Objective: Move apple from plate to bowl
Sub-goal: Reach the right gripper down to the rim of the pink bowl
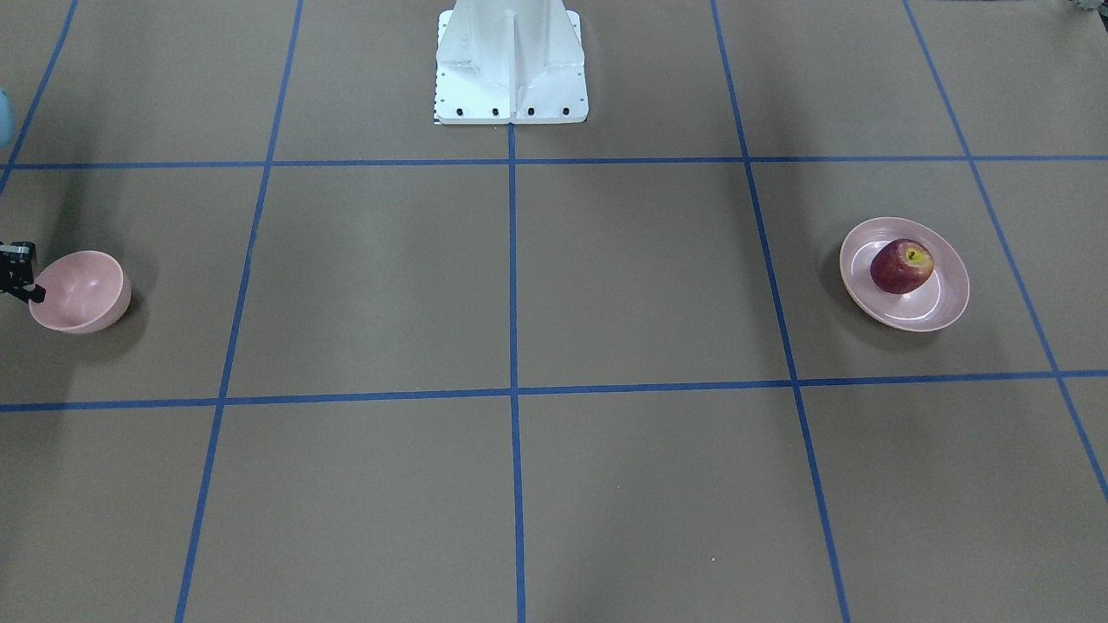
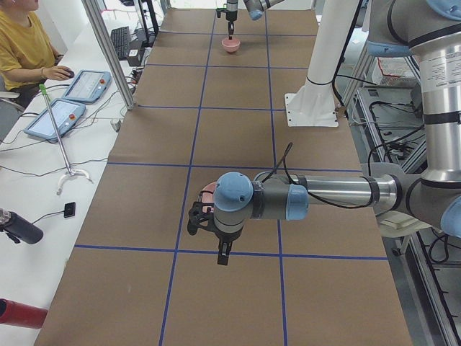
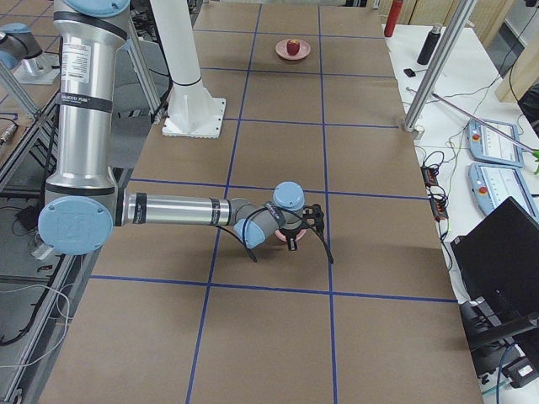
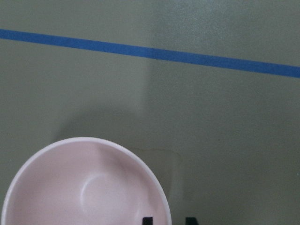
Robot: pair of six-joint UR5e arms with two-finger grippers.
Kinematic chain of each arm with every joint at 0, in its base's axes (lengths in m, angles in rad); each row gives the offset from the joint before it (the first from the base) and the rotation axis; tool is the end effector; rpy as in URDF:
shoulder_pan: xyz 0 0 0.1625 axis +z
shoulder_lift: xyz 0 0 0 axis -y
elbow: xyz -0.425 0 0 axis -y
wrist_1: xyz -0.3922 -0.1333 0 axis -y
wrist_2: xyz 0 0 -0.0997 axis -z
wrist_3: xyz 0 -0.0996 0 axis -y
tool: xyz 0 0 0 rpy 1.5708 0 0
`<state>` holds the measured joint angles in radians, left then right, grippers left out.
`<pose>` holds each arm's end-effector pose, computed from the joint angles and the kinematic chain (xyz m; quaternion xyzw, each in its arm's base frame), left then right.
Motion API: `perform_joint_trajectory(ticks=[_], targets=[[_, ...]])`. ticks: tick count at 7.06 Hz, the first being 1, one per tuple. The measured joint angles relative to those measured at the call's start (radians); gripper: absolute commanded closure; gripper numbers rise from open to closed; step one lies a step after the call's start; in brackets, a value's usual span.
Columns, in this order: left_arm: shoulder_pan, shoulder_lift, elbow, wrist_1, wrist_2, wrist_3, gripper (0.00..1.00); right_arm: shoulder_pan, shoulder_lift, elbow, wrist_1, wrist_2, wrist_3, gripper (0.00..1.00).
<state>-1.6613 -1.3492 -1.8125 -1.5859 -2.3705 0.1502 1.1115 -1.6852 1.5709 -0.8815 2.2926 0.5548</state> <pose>-0.0978 -0.3936 0.6351 0.0628 0.3845 0.0343 0.9204 -0.1458 -0.4471 0.6380 0.0675 -0.4248 -0.0572 0.9009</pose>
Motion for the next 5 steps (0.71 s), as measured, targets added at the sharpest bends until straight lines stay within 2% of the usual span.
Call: perform_joint_trajectory(ticks=[2, 3, 5], targets=[[0.000, 0.001, -0.001, 0.000, -0.001, 0.000, 0.02, 0.005, 0.011, 0.063, -0.052, 0.035, 0.024, 1.00], [0.000, 0.001, -0.002, 0.000, -0.001, 0.000, 0.02, 0.010, 0.041, 0.130, -0.135, 0.056, 0.054, 1.00], [0.000, 0.002, -0.002, 0.000, -0.001, 0.000, 0.02, -0.025, 0.171, 0.206, -0.259, 0.065, 0.223, 1.00]])
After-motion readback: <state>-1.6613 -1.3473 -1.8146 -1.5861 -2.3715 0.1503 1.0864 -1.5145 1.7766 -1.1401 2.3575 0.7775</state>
